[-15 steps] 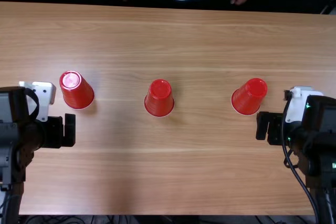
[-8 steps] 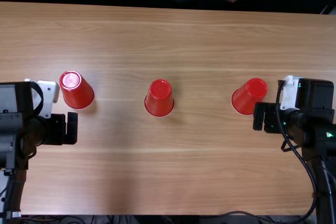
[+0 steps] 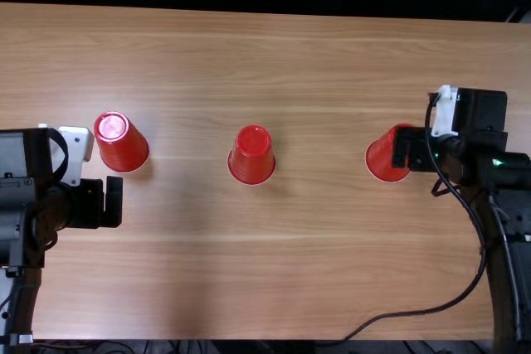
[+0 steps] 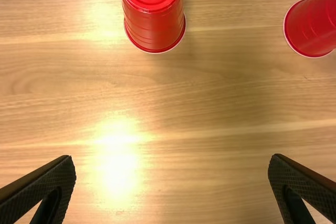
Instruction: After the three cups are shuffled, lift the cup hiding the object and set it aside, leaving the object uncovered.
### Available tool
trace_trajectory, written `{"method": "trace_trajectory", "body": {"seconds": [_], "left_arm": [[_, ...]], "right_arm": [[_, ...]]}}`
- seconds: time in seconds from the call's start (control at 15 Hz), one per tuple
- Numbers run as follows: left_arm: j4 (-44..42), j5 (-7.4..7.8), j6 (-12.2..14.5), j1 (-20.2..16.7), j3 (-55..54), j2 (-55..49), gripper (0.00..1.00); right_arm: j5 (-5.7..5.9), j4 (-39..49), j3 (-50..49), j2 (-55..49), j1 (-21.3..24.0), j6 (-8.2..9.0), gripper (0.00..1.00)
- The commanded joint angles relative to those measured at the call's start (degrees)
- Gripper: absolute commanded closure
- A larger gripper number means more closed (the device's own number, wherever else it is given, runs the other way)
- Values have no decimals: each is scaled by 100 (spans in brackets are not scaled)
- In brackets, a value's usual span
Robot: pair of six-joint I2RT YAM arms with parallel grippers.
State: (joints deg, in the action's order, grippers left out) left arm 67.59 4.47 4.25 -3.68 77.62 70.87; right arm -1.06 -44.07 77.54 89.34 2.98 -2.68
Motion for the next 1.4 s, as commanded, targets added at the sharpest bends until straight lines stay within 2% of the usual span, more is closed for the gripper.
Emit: {"method": "trace_trajectory", "body": {"seconds": [0.0,0.47,0.87,0.93,1.13,1.33], "left_arm": [[1,-15,18,69,174,14,0],[-20,-15,7,69,183,23,0],[-41,-15,18,69,165,23,0],[-51,-15,7,69,165,23,0],[-73,-15,18,69,148,23,0],[-73,-15,18,69,148,23,0]], "right_arm": [[-42,88,148,251,-61,36,0],[-31,235,446,1367,-70,57,0],[-31,235,499,1894,-184,67,0],[-31,235,490,1903,-202,67,3],[-31,235,464,1912,-202,67,40],[-31,225,446,1894,-202,67,61]]}}
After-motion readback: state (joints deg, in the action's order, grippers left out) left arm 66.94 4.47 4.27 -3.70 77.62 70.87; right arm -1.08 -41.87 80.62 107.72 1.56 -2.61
